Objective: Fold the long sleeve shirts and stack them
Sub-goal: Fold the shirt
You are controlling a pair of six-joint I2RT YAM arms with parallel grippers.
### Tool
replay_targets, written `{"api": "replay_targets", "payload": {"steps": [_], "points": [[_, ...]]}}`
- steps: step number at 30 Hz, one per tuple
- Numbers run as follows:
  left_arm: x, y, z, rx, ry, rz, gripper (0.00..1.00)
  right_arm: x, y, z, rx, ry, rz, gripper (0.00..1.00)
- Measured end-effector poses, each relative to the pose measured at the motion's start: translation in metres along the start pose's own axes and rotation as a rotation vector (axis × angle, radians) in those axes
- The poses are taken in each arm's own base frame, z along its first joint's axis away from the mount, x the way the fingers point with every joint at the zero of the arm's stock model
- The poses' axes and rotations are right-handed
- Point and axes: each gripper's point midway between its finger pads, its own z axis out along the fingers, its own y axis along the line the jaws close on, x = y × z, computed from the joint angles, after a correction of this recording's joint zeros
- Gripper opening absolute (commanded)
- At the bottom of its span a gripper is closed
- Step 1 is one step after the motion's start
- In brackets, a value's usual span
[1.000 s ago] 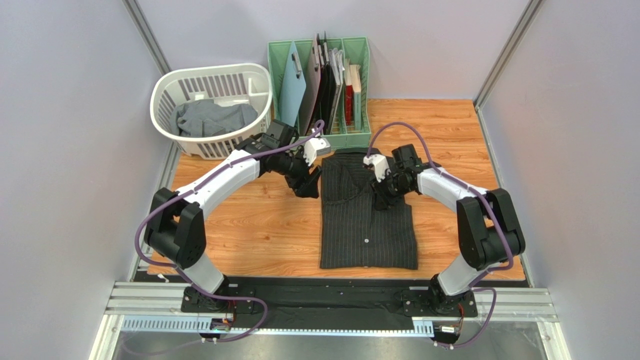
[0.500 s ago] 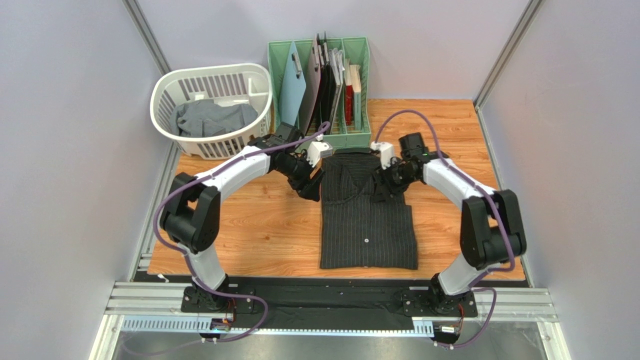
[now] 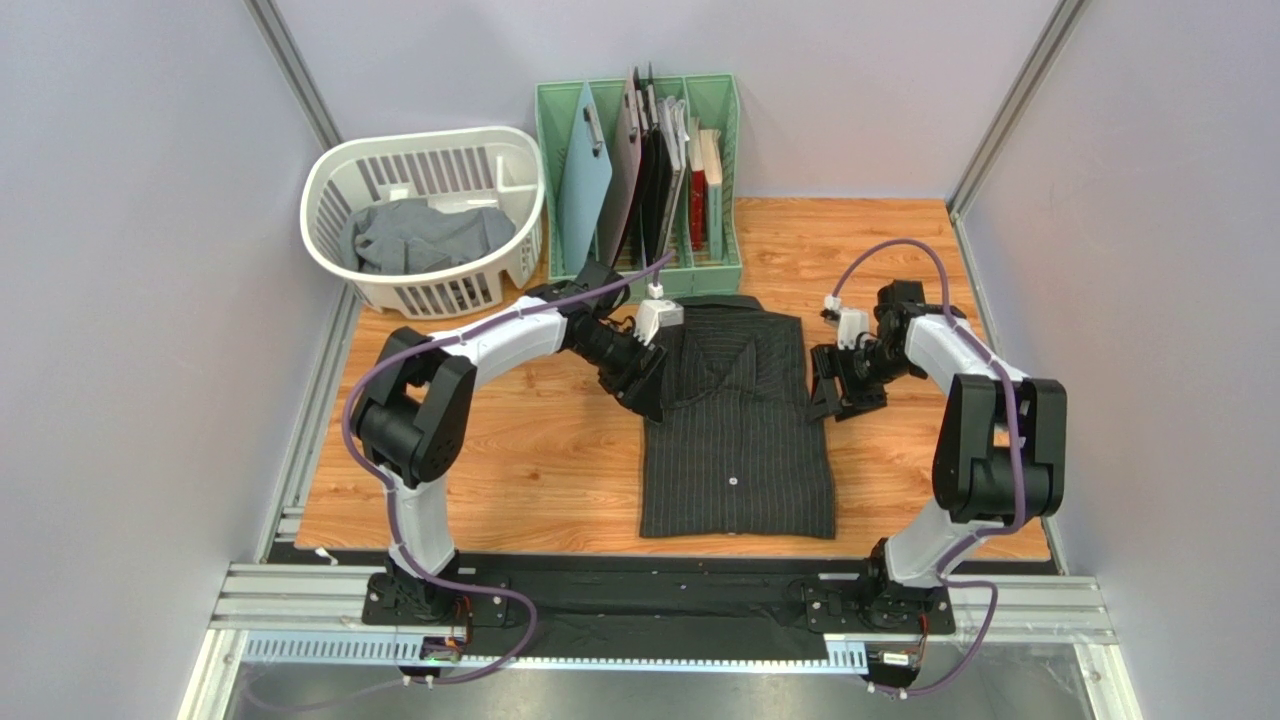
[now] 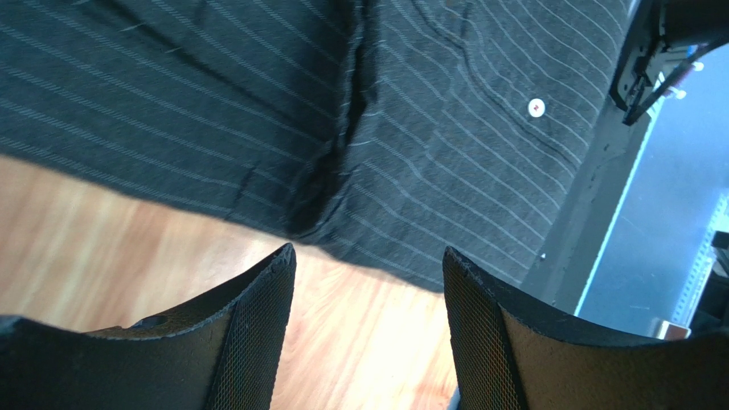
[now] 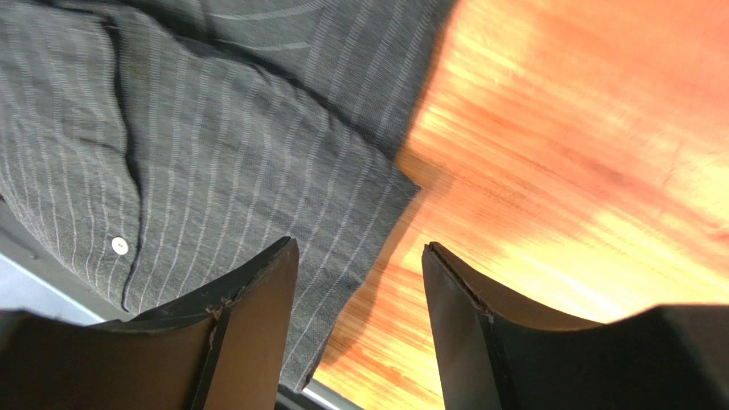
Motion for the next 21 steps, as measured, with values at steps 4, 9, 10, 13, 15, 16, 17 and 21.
{"api": "replay_targets", "payload": {"steps": [4,9,10,13,15,16,17,21], "points": [[0.002,-0.003,0.007,0.005,0.013,-0.013,0.69,0.010,-0.006,0.011,-0.017,0.054,0.055,0.61],[0.004,0.004,0.010,-0.020,0.019,-0.031,0.69,0.017,-0.004,0.024,-0.057,0.109,0.111,0.57],[0.004,0.005,0.010,-0.023,0.018,-0.033,0.69,0.017,-0.003,0.025,-0.063,0.108,0.115,0.55],[0.003,0.006,0.011,-0.028,0.016,-0.038,0.69,0.015,-0.001,0.026,-0.079,0.104,0.124,0.47],[0.004,0.006,0.013,-0.028,0.020,-0.039,0.69,0.015,0.000,0.027,-0.086,0.102,0.127,0.40],[0.004,0.005,0.014,-0.027,0.022,-0.040,0.69,0.014,0.000,0.027,-0.090,0.100,0.128,0.38],[0.005,0.005,0.016,-0.026,0.024,-0.042,0.68,0.014,0.001,0.027,-0.094,0.098,0.128,0.29],[0.007,0.005,0.021,-0.020,0.035,-0.057,0.49,0.011,0.005,0.027,-0.117,0.087,0.128,0.11]]}}
